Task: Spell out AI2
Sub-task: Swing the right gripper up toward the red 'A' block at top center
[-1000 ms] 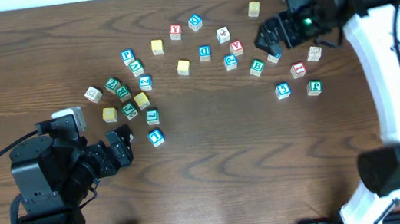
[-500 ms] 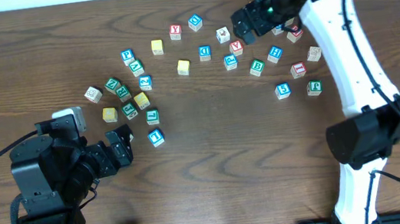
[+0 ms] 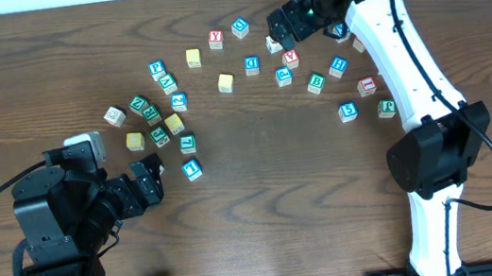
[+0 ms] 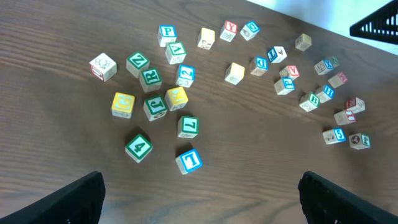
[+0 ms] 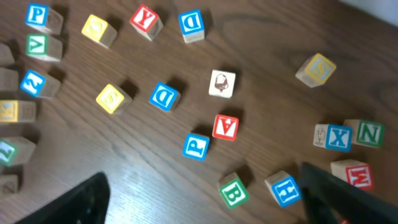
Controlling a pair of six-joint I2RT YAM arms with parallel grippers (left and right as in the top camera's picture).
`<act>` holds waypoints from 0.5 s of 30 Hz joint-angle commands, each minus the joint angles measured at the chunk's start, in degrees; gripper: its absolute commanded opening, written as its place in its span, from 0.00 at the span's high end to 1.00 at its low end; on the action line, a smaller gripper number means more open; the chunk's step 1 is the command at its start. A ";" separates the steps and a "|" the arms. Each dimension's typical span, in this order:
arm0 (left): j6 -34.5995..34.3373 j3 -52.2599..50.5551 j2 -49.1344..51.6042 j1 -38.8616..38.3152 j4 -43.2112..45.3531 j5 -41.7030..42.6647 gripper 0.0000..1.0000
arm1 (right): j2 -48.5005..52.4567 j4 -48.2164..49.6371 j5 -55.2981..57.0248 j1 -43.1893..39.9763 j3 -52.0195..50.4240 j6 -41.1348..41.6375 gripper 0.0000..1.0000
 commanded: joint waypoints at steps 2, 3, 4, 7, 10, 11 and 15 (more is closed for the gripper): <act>1.18 0.79 -0.04 -0.07 -0.15 -0.57 0.02 | 0.94 1.14 4.13 1.66 1.05 3.61 0.18; 1.18 0.79 -0.04 -0.07 -0.15 -0.57 0.02 | 1.20 1.46 4.96 1.84 1.05 4.37 0.20; 1.18 0.79 -0.04 -0.07 -0.15 -0.57 0.02 | 1.66 1.88 5.73 2.08 1.01 5.09 0.23; 1.18 0.79 -0.04 -0.07 -0.15 -0.57 0.02 | 3.82 2.80 6.27 2.69 1.01 7.04 0.25; 1.18 0.79 -0.04 -0.07 -0.15 -0.57 0.02 | 6.29 2.78 6.51 2.80 1.01 8.74 0.26; 1.18 0.79 -0.04 -0.07 -0.15 -0.57 0.02 | 7.21 2.73 7.04 2.78 1.01 9.57 0.26; 1.18 0.79 -0.04 -0.07 -0.15 -0.57 0.02 | 10.67 3.08 7.78 2.75 1.01 10.56 0.27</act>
